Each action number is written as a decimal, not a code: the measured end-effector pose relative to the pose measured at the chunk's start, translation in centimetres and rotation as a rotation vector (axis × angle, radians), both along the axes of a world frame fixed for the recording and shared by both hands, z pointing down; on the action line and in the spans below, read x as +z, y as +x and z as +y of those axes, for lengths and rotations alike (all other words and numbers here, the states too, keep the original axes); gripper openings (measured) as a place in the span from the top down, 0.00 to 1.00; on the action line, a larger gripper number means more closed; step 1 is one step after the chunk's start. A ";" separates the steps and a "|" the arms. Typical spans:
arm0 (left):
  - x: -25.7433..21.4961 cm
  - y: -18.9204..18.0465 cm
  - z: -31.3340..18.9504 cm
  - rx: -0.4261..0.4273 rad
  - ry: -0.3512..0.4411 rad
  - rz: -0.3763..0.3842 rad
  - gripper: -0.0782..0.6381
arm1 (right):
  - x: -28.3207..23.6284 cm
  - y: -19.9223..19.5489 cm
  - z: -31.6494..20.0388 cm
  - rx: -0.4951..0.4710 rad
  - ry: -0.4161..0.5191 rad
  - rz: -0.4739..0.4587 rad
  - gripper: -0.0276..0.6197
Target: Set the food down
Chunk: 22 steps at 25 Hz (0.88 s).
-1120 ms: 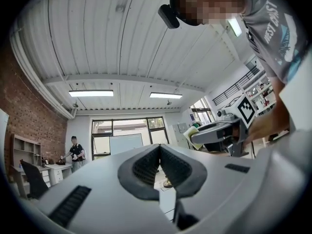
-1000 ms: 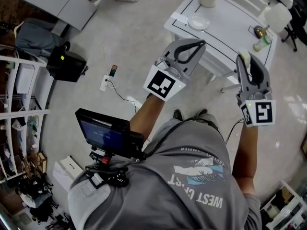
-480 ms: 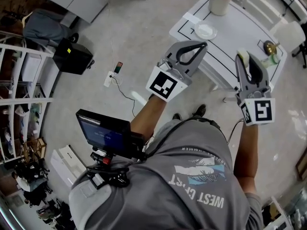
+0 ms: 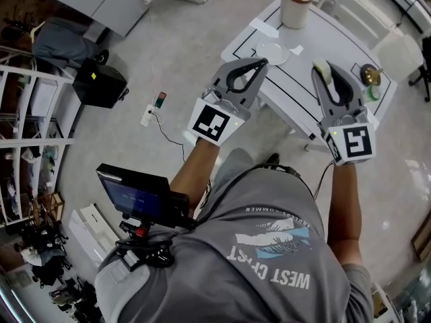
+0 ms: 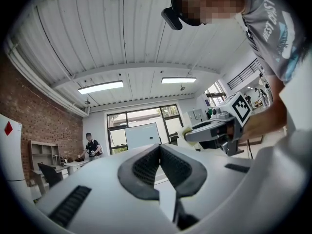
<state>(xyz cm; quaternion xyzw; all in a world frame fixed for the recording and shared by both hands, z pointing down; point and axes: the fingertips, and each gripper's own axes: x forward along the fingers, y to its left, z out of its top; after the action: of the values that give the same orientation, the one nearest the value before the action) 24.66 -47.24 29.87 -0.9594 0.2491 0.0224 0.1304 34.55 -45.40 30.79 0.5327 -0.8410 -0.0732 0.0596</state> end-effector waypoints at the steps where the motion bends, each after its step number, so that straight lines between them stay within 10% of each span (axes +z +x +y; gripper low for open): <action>1: 0.2 0.2 -0.2 -0.003 -0.002 -0.008 0.88 | 0.1 0.4 -0.3 -0.001 -0.001 -0.004 0.80; 22: 4.9 -0.1 -9.7 0.061 -0.074 -0.042 0.88 | 10.0 -0.4 -14.8 0.063 -0.188 0.104 0.80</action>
<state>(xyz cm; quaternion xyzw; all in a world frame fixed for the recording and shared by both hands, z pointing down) 24.57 -56.90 34.75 -0.9710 0.2177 -0.0032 0.0991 34.20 -60.16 40.75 0.5464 -0.8228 -0.0197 0.1550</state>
